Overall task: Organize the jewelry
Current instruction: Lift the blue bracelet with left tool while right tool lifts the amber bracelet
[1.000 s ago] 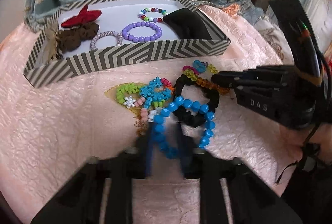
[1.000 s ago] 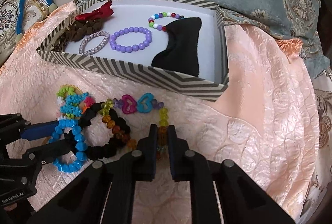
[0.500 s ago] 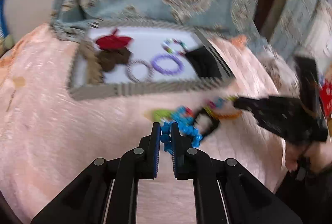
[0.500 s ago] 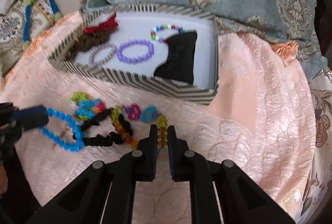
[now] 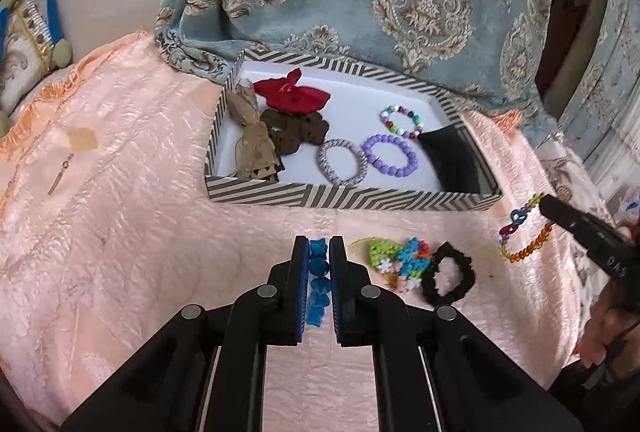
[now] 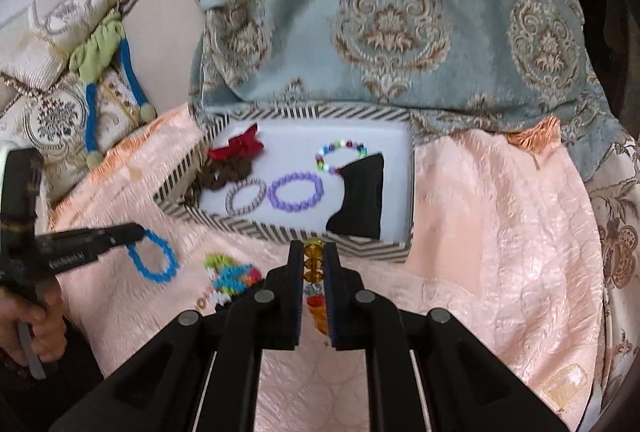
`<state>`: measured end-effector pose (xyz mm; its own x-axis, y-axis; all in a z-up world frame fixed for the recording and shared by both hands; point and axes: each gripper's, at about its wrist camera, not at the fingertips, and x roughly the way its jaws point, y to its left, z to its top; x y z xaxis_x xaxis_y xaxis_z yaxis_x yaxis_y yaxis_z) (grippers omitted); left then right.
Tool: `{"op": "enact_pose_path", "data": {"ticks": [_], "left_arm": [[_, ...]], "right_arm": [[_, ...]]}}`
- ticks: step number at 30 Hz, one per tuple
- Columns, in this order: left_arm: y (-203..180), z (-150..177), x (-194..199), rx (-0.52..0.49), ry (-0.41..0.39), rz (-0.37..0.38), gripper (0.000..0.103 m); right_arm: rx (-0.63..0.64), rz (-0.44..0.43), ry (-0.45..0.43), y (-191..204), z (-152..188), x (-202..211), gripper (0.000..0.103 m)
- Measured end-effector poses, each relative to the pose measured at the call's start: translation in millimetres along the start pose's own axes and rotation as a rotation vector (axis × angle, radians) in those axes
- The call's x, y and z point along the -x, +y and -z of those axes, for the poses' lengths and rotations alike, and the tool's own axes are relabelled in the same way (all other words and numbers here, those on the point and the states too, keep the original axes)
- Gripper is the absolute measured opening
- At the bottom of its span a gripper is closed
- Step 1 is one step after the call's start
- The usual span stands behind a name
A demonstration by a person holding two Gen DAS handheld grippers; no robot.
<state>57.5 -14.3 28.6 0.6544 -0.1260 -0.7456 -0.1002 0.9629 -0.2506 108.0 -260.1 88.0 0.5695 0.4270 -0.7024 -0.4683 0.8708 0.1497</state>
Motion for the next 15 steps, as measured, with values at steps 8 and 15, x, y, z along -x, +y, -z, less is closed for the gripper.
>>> {"op": "enact_pose_path", "data": {"ticks": [8,15], "left_arm": [[2.2,2.8,-5.7,-0.009,0.019,-0.056,0.000],[-0.2,3.9,-7.0,-0.026,0.021,-0.070,0.000]], "right_arm": [[0.007,0.036,0.045,1.1,5.3,-9.6,0.009],[0.010,0.041,0.025,1.7,6.3,-7.6,0.009]]}}
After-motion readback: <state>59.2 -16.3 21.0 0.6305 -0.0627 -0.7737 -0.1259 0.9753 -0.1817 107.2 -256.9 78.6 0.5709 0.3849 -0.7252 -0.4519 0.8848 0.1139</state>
